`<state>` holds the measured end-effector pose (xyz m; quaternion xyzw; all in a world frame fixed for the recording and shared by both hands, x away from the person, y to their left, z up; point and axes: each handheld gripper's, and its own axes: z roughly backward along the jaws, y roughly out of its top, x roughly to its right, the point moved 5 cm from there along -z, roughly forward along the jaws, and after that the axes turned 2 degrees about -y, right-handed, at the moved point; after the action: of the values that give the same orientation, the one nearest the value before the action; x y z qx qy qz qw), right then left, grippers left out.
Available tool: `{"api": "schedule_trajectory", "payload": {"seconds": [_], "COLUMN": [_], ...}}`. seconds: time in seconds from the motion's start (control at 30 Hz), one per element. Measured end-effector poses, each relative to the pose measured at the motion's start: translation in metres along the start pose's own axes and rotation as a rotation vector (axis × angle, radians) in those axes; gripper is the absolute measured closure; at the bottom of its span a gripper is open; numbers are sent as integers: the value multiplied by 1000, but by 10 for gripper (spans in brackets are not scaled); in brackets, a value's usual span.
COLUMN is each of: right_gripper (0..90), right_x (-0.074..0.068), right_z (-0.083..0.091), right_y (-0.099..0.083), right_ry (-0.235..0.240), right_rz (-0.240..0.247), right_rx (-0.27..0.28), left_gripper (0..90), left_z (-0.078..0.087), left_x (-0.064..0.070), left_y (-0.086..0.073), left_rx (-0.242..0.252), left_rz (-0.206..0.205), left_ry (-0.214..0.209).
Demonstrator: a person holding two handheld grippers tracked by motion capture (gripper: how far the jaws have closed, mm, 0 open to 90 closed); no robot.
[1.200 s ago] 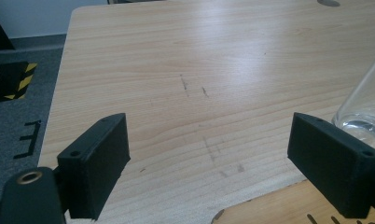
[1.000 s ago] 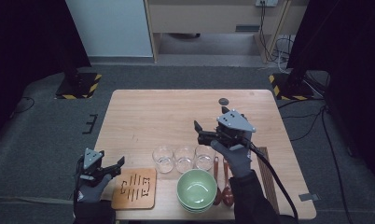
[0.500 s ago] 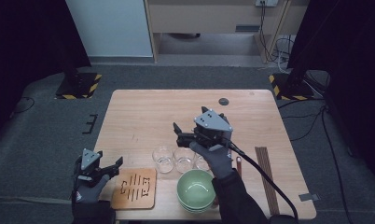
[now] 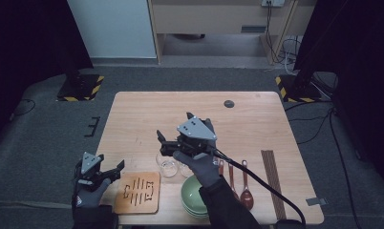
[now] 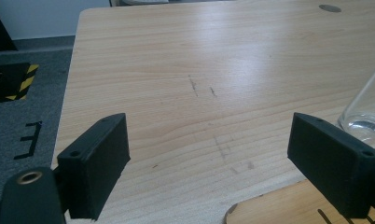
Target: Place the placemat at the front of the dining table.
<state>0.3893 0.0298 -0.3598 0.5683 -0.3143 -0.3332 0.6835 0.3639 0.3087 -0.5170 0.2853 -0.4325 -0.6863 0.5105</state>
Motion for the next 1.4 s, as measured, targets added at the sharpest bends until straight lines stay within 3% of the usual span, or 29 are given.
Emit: {"api": "schedule_trajectory", "payload": {"seconds": [0.27, 0.5, 1.1, 1.4], "right_gripper": [3, 3, 3, 3], "right_x": [-25, -45, -87, -105], "right_z": [-9, -15, -26, -27], "right_y": [-3, -10, -62, -88], "right_ry": [31, 57, 116, 143], "right_rz": [-1, -39, -28, -29], "right_rx": [-13, -21, -133, -195], "left_gripper": [122, 122, 120, 111], "left_z": [1, 2, 1, -3], "left_x": [-1, -1, 0, 5], "left_y": [1, 1, -1, -4], "left_rx": [7, 9, 5, -21], "left_rz": [1, 7, 16, 7], "left_ry": [-1, -5, -18, -35]}}
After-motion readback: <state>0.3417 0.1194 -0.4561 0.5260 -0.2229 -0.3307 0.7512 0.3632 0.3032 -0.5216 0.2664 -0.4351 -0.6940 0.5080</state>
